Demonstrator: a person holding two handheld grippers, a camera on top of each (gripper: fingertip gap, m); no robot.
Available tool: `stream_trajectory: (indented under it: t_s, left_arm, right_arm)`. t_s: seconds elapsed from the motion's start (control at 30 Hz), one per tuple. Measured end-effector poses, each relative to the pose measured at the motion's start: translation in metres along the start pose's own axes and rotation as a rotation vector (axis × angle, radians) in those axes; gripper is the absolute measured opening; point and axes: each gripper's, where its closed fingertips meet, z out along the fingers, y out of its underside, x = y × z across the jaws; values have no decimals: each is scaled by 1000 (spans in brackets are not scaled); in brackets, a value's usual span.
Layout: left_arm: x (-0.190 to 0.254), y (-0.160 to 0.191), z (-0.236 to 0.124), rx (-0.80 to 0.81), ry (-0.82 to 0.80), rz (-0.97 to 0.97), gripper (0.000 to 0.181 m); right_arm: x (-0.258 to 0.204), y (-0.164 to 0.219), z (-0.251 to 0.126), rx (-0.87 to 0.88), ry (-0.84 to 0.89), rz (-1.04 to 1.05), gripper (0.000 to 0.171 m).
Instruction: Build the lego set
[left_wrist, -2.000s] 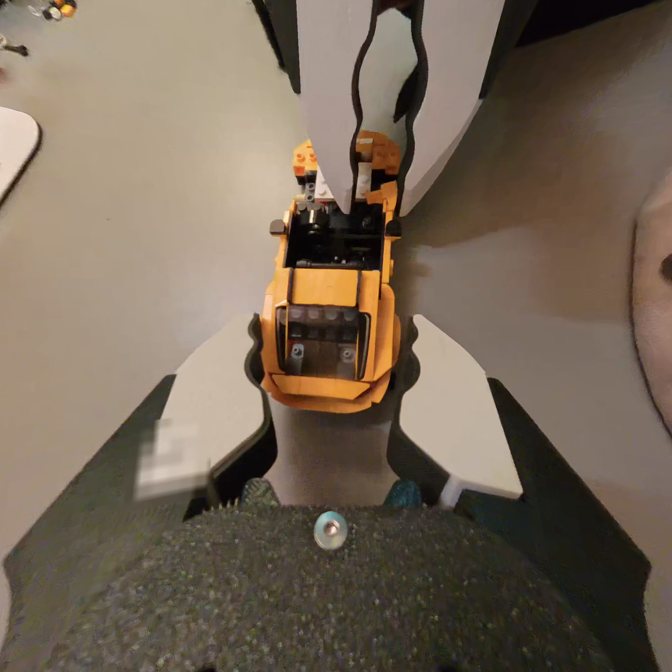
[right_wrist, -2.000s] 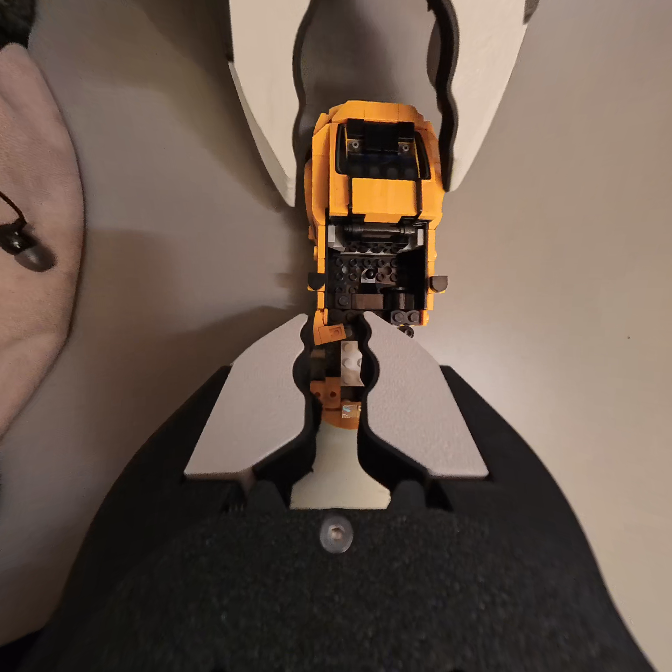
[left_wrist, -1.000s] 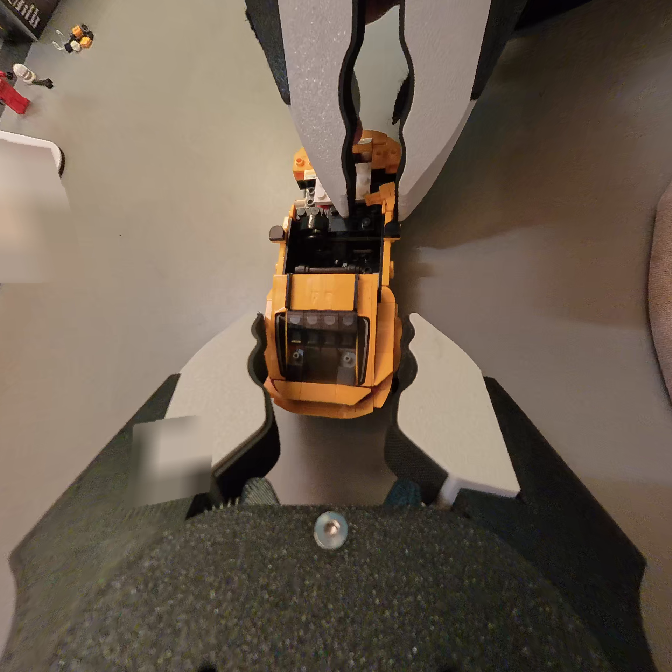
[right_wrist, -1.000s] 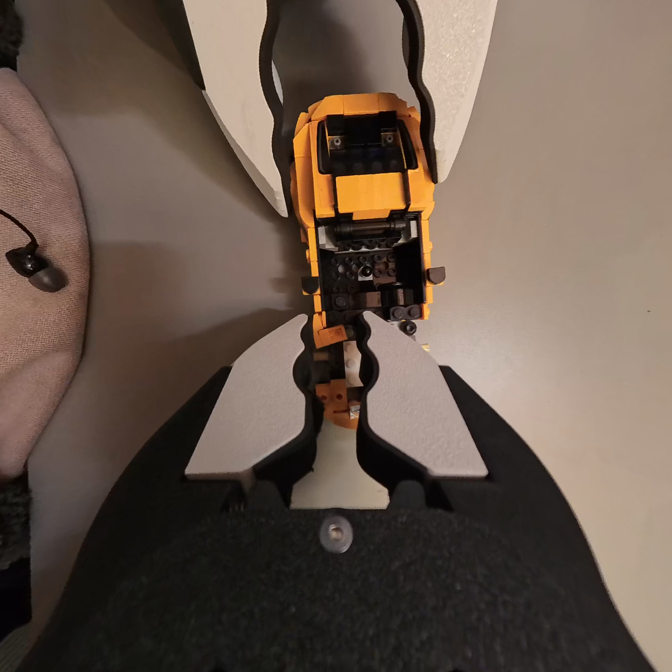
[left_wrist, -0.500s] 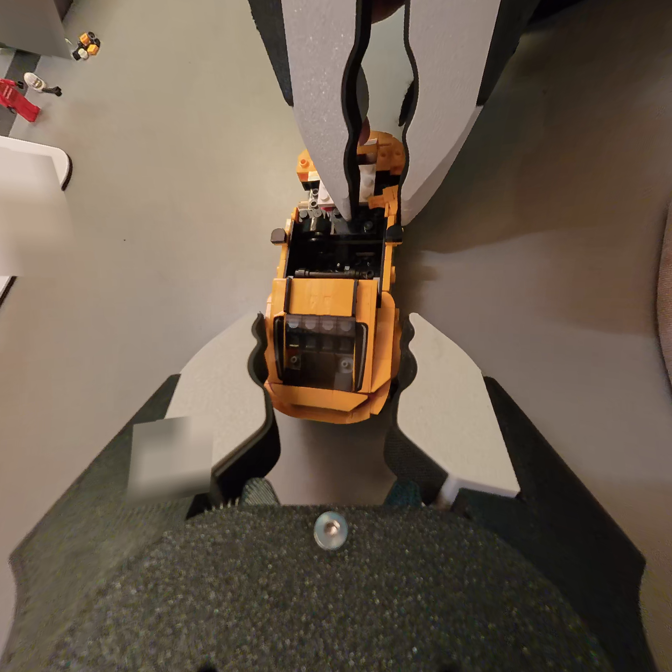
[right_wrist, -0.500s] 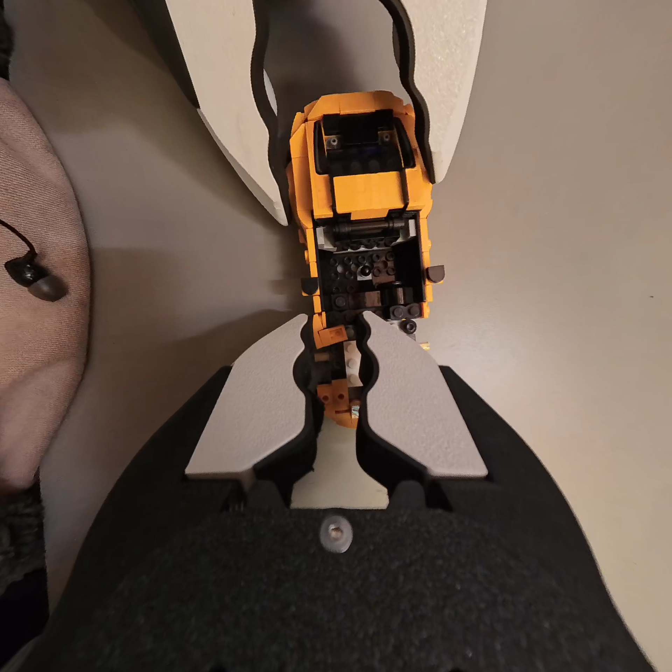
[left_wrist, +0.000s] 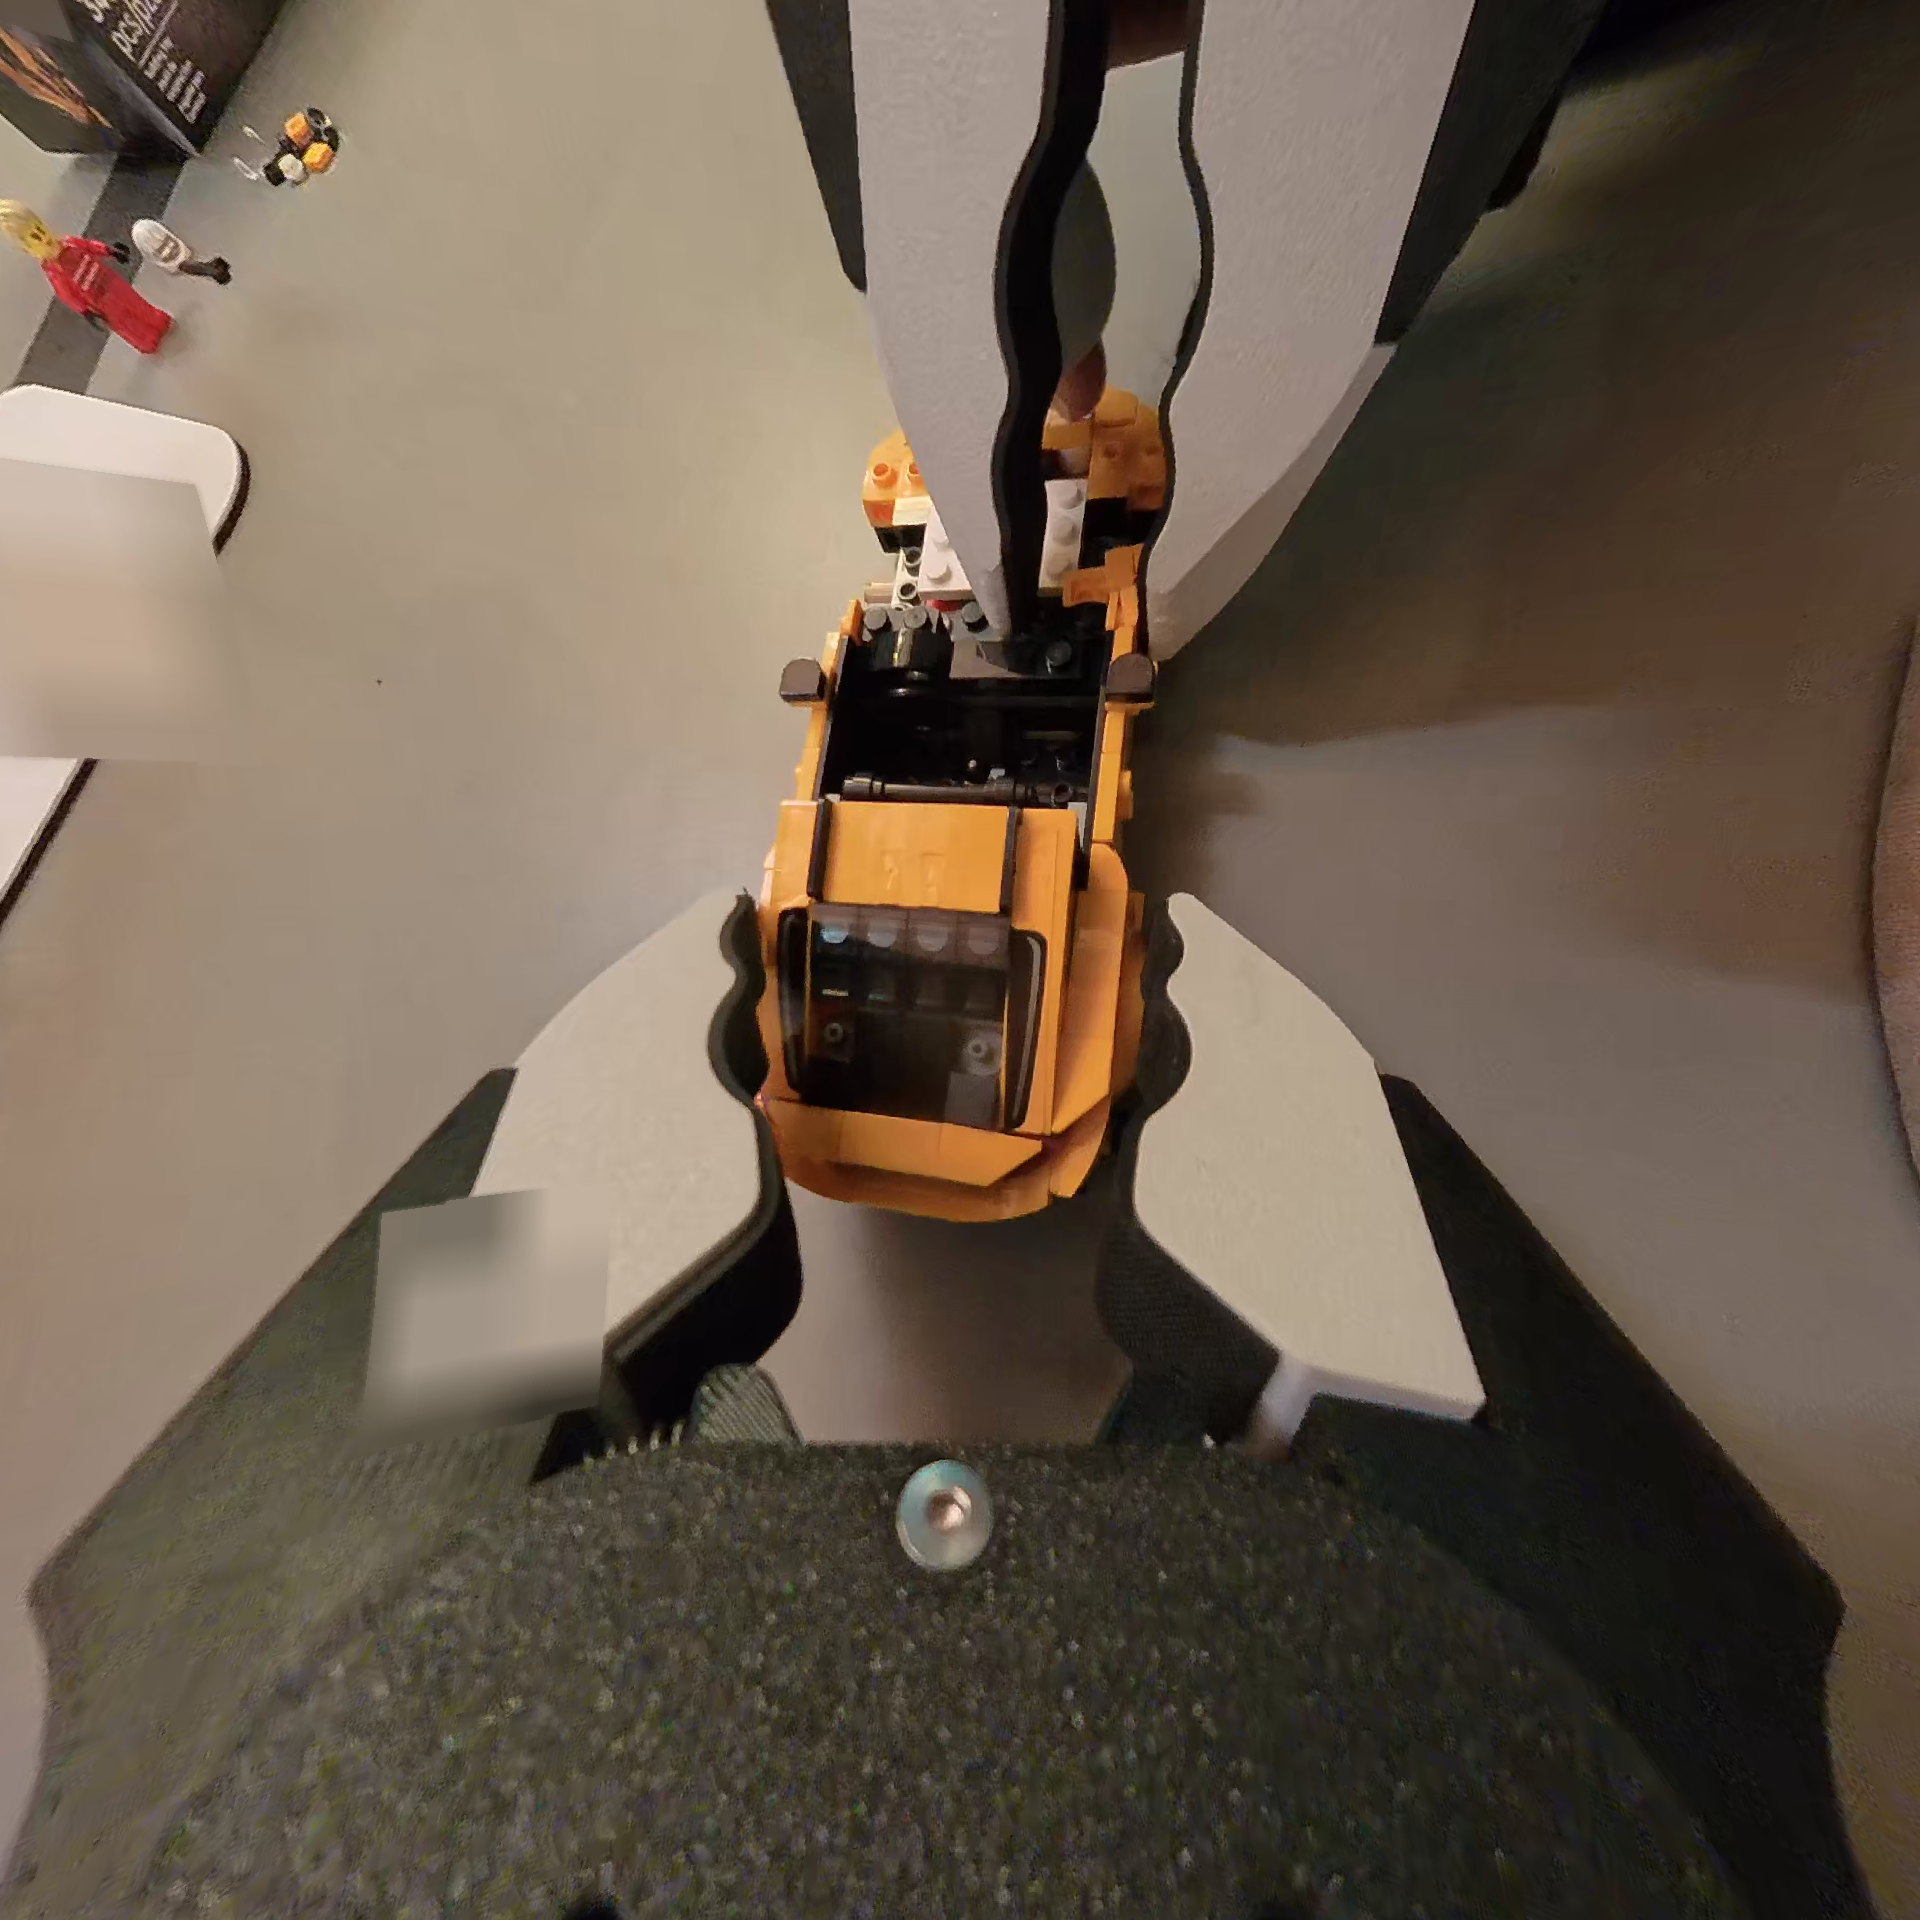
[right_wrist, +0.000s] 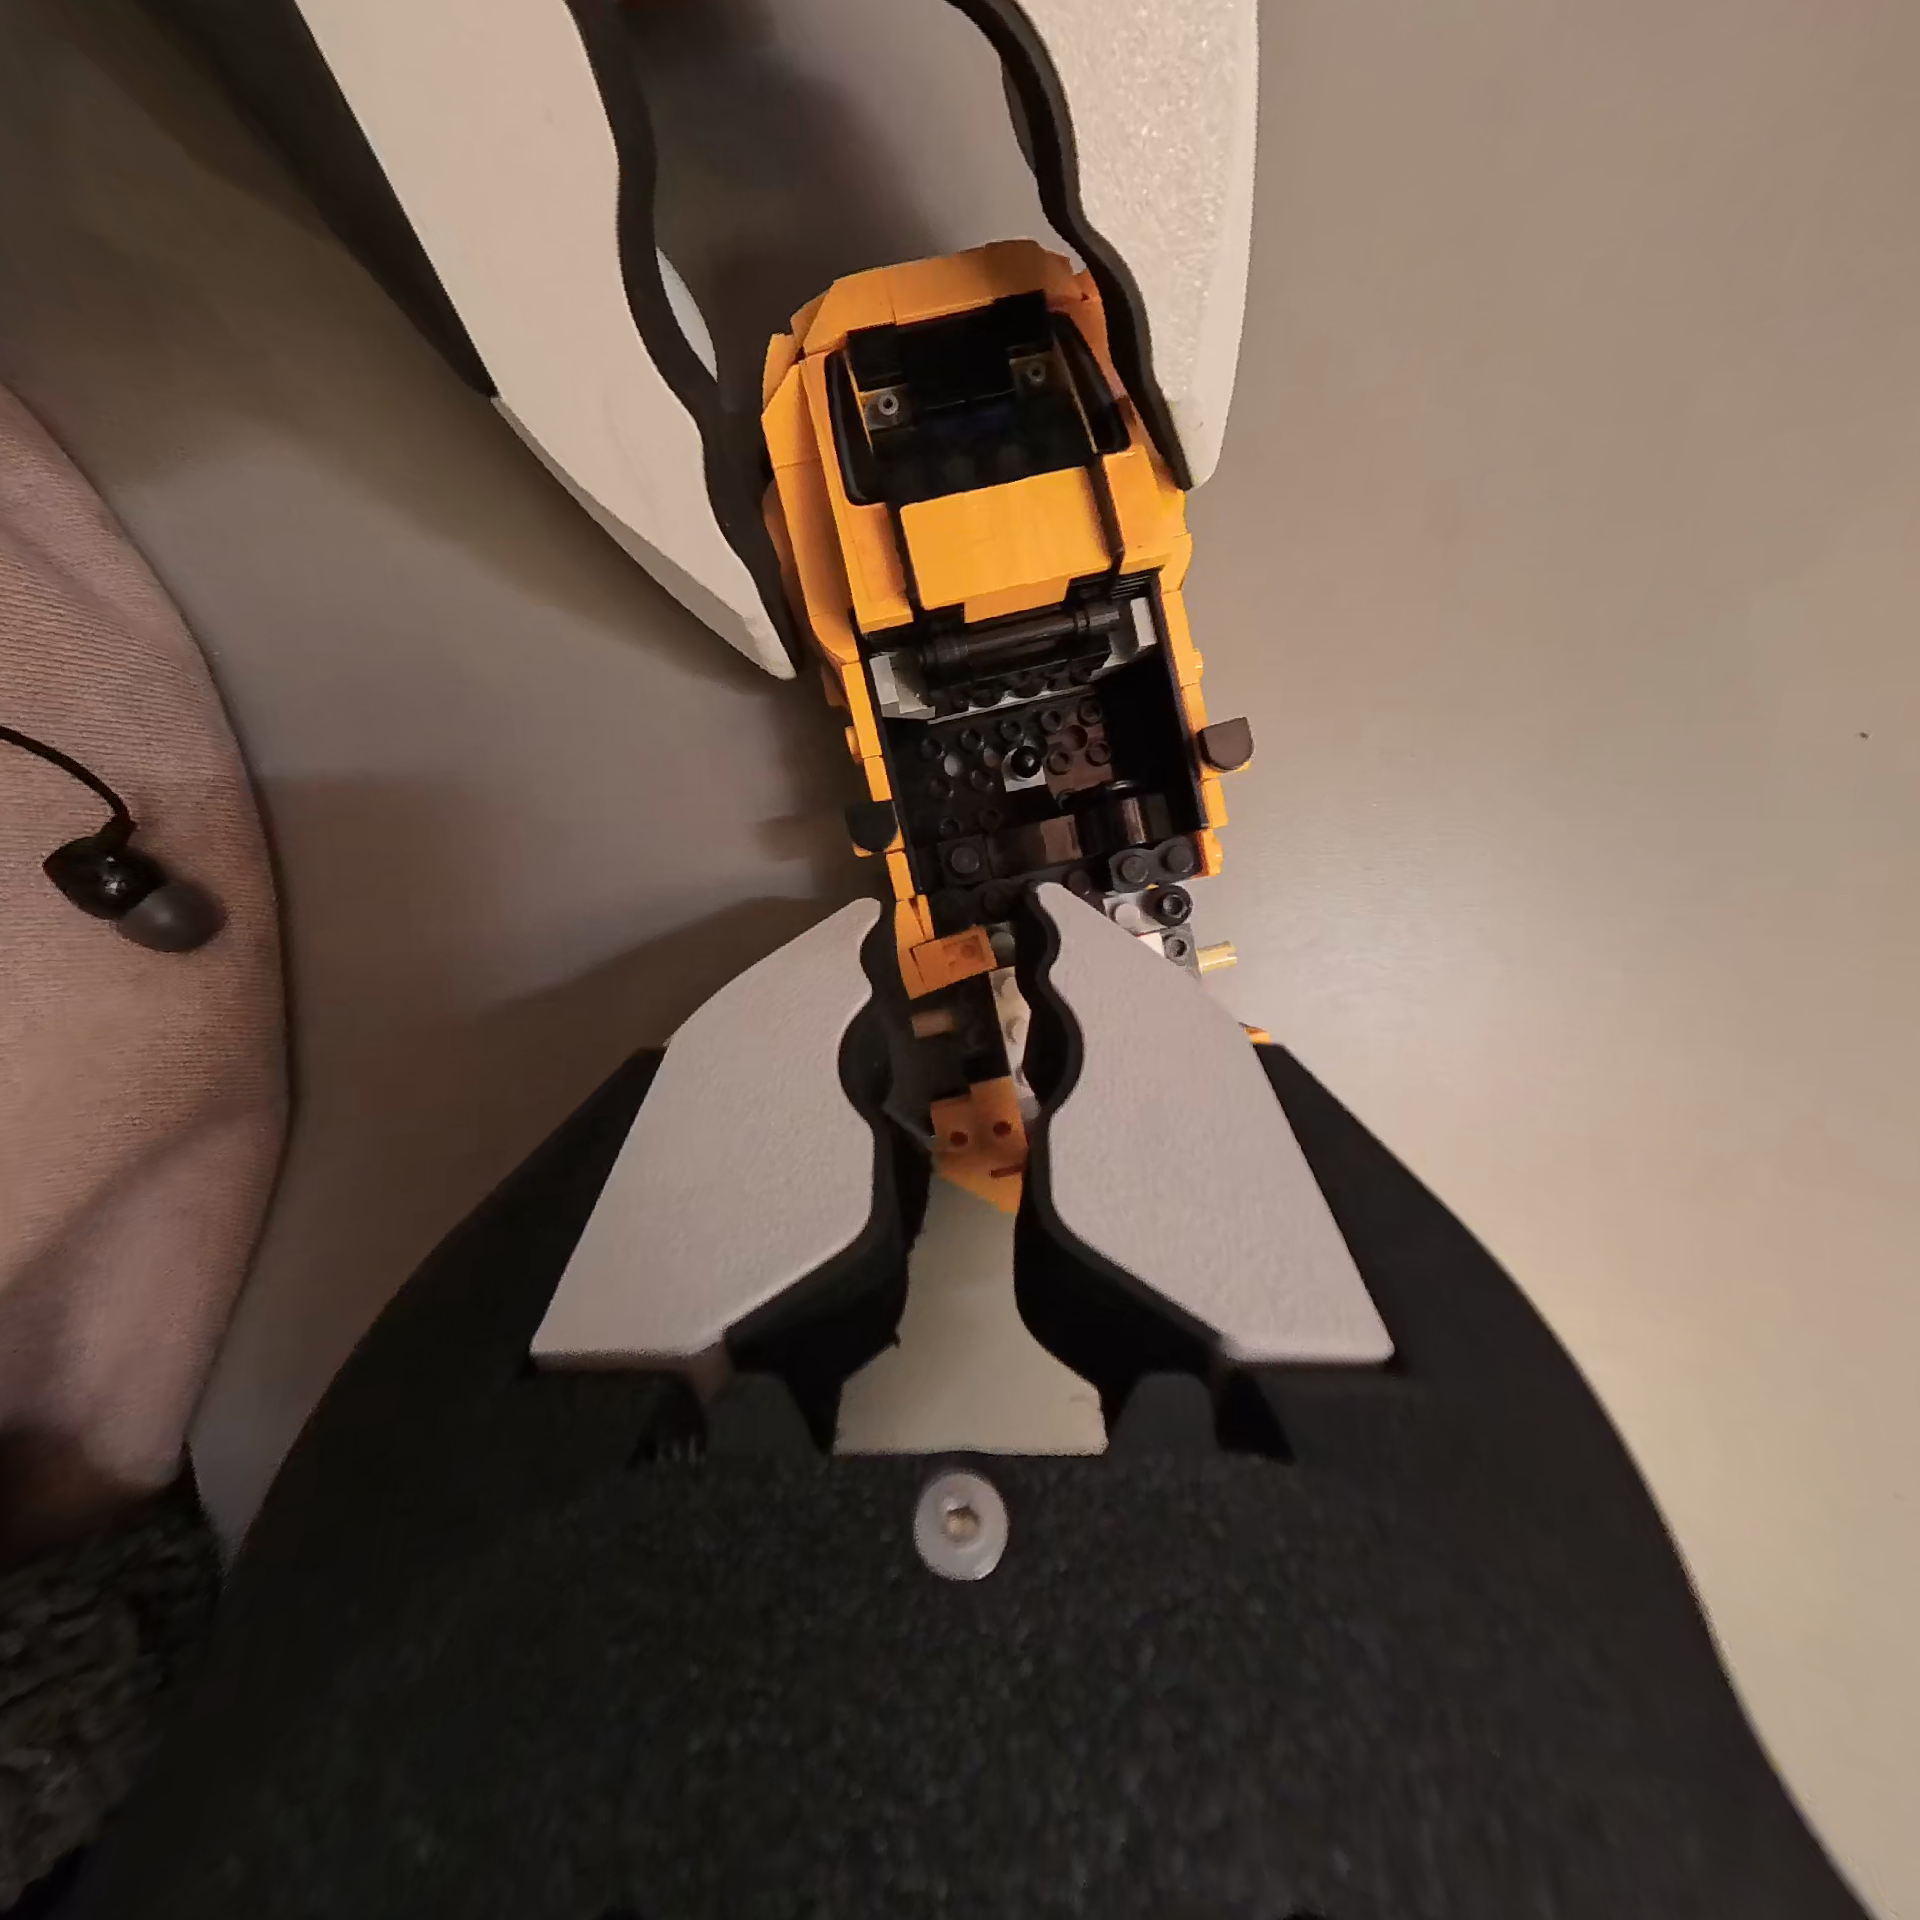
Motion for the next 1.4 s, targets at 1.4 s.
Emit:
stream_trajectory:
  t_s: [1.4]
  left_arm:
    - [3,-1,0,20,-42,-21,68]
  right_arm:
    - [-8,5,-2,-33,-19,-70,29]
